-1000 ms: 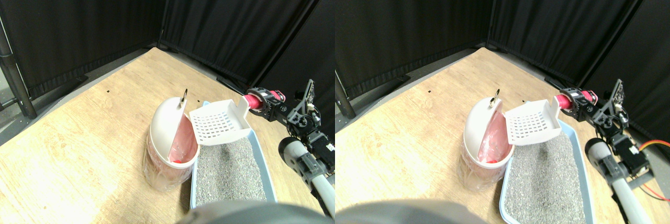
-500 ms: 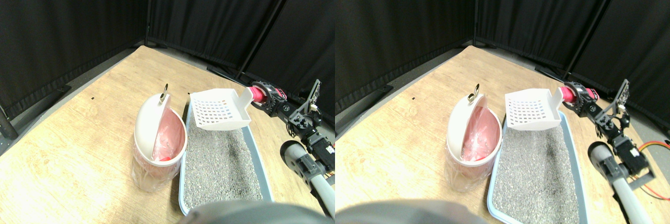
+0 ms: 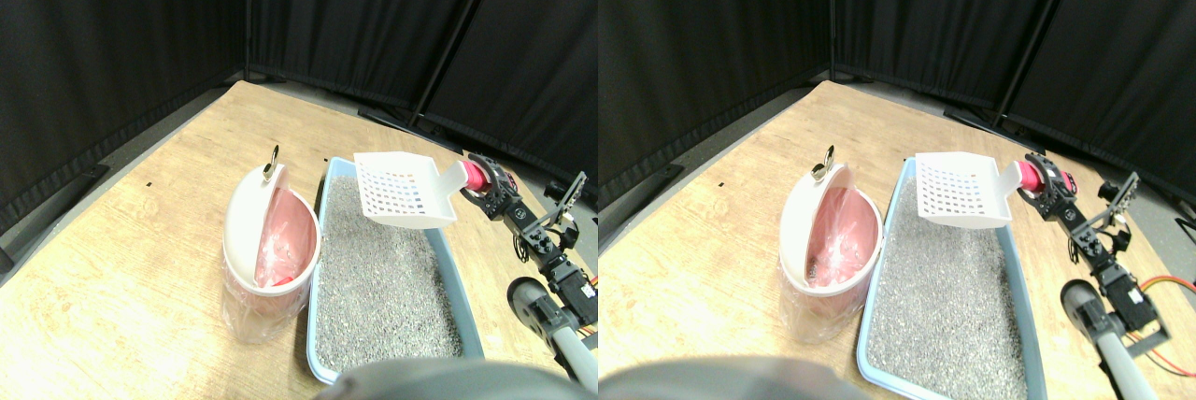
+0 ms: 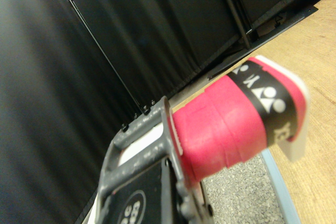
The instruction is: Scoop (unimanual)
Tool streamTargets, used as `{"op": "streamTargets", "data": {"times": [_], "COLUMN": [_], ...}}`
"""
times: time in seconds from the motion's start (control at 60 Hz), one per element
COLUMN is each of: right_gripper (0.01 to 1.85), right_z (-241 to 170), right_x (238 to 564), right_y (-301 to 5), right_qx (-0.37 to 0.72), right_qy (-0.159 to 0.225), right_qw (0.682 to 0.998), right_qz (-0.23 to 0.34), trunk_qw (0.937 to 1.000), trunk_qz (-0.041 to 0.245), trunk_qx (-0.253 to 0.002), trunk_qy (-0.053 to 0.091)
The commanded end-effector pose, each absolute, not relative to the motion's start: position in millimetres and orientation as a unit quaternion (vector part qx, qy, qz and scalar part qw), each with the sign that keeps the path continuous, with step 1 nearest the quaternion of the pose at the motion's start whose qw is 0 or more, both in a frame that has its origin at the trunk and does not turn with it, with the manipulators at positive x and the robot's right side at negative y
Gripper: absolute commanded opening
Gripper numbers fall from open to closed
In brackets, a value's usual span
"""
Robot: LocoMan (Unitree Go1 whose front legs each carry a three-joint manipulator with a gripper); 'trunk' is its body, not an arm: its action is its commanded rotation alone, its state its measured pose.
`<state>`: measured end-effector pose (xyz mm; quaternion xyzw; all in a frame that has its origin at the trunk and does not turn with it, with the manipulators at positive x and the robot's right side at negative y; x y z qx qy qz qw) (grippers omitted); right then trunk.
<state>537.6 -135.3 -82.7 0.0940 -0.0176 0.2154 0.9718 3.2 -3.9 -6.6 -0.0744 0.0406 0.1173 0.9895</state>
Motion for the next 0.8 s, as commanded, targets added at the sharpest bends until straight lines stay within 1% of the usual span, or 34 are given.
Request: {"op": "streamTargets", "data": {"times": [0.017, 0.267, 0.383, 0.45, 0.8], "right_gripper": [0.05, 0.05, 0.05, 0.05, 0.05], "right_z": [-79, -91, -97, -105, -129], "right_x": [539, 534, 533, 531, 523], "right_y": [-138, -151, -154, -158, -172], "right_qx": [0.113, 0.114, 0.115, 0.120, 0.126], "right_qy": [-0.056, -0.052, -0.052, -0.040, -0.017], "right_qw": [0.967, 0.972, 0.971, 0.973, 0.978], "right_qz": [0.220, 0.199, 0.203, 0.191, 0.164], "trunk_qw": [0.9901, 0.9913, 0.9916, 0.9921, 0.9936], "trunk_qz": [0.111, 0.100, 0.096, 0.092, 0.075], "trunk_qx": [-0.079, -0.077, -0.076, -0.074, -0.067], "trunk_qy": [0.033, 0.039, 0.040, 0.042, 0.050]}}
